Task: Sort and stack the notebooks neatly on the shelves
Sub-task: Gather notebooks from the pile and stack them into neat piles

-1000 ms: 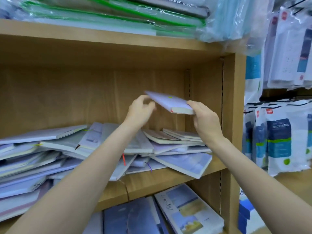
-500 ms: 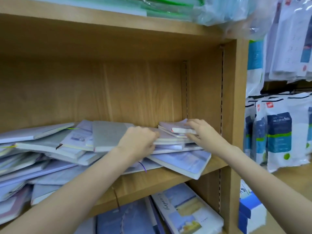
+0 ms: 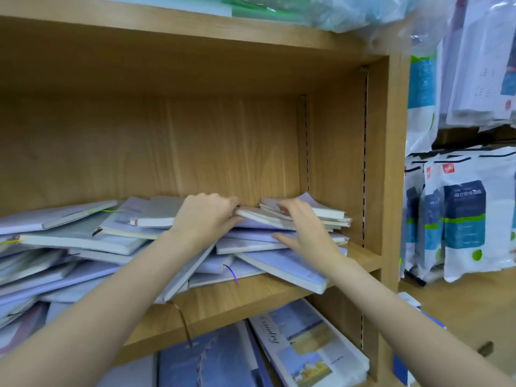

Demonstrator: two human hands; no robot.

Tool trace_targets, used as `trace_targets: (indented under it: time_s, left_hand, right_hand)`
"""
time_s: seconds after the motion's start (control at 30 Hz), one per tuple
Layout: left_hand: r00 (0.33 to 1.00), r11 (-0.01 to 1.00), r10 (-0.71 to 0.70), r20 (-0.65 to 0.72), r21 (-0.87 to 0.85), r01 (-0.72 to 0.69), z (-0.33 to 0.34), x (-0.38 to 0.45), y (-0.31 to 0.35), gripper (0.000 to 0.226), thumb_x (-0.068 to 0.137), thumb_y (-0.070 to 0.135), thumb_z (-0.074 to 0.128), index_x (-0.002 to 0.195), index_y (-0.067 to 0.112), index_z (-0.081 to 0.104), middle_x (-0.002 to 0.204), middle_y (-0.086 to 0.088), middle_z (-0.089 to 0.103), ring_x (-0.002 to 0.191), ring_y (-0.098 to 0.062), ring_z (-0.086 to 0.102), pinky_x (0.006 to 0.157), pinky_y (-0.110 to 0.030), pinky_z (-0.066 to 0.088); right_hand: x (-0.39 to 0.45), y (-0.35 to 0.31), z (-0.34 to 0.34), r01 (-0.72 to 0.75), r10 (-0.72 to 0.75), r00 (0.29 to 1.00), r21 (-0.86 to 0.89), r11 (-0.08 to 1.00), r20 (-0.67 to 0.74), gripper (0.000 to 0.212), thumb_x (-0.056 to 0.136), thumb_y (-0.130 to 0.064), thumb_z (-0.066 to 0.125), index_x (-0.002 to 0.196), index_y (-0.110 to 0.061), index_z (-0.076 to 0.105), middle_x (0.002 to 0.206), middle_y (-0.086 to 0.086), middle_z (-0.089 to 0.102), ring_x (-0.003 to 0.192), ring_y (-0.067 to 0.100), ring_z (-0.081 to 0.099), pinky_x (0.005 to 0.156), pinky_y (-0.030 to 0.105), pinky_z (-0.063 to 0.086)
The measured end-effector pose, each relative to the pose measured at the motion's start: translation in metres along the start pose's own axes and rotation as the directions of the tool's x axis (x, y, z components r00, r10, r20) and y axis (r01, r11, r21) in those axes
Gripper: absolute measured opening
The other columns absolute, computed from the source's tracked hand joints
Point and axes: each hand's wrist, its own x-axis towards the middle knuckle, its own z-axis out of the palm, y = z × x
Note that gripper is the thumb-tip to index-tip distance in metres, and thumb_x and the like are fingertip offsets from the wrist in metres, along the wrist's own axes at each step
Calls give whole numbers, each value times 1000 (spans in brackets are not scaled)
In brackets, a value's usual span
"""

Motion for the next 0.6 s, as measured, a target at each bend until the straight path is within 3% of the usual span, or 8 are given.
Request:
trace_targets:
  time_s: [0.1, 0.17, 0.23, 0.33, 0.47, 0.53, 0.6]
  left_hand:
    - [995, 997, 57, -86, -46, -61, 8, -19, -9, 35, 90, 51, 44, 99, 25, 64, 83, -2, 70, 72, -30, 66, 53, -28, 42]
    - [1000, 998, 7, -28, -60, -9, 5, -30, -19, 35, 89, 55, 45, 116, 36, 57, 99, 1, 70, 86, -28, 66, 60, -28, 41]
    - [996, 994, -89, 23, -66, 90, 2, -36, -31, 39, 89, 58, 44, 125, 43, 46, 111, 2, 66, 100, -27, 62, 67, -28, 39]
    - [984, 978, -178, -12, -112, 175, -8, -34, -42, 36, 90, 56, 43, 121, 41, 47, 106, -4, 66, 98, -31, 61, 70, -32, 42]
    - [961, 943, -277, -3, -192, 271, -18, -25, -49, 36, 90, 55, 44, 119, 35, 49, 102, -11, 64, 94, -37, 60, 66, -32, 35]
    - [944, 919, -326, -44, -248, 306, -24, -19, -58, 35, 90, 52, 46, 119, 32, 49, 102, -12, 63, 94, -39, 58, 66, -33, 36]
    - [914, 876, -395, -90, -335, 346, -27, -14, -70, 32, 92, 46, 48, 120, 30, 50, 101, -15, 63, 93, -40, 57, 67, -35, 38]
  right_hand:
    - [19, -13, 18, 116, -118, 993, -244, 963, 8, 41, 67, -29, 79, 103, -13, 67, 108, 7, 62, 100, 29, 50, 78, 37, 36]
    - [29, -23, 29, 160, -158, 987, -341, 926, 34, 31, 63, -32, 79, 88, -15, 70, 99, 5, 66, 96, 27, 50, 79, 37, 29]
    - [36, -29, 32, 144, -132, 990, -345, 927, 59, 21, 76, -27, 72, 88, -11, 68, 87, 9, 68, 89, 29, 57, 82, 37, 24]
    - [49, -30, 23, -78, 80, 997, -155, 985, 8, 16, 88, -18, 58, 95, -4, 63, 85, 16, 67, 85, 34, 56, 92, 34, 30]
    - [75, -31, 10, -214, 223, 970, 101, 972, -93, 19, 84, -18, 66, 92, 0, 66, 73, 14, 60, 75, 31, 53, 106, 32, 20]
    - [86, -32, 0, -228, 263, 954, 221, 948, -144, 17, 81, -14, 71, 91, 0, 68, 73, 8, 58, 73, 22, 49, 94, 31, 29]
    - [97, -32, -14, -251, 343, 914, 362, 898, -216, 12, 78, -12, 73, 85, -4, 69, 70, 3, 57, 71, 18, 47, 70, 27, 32]
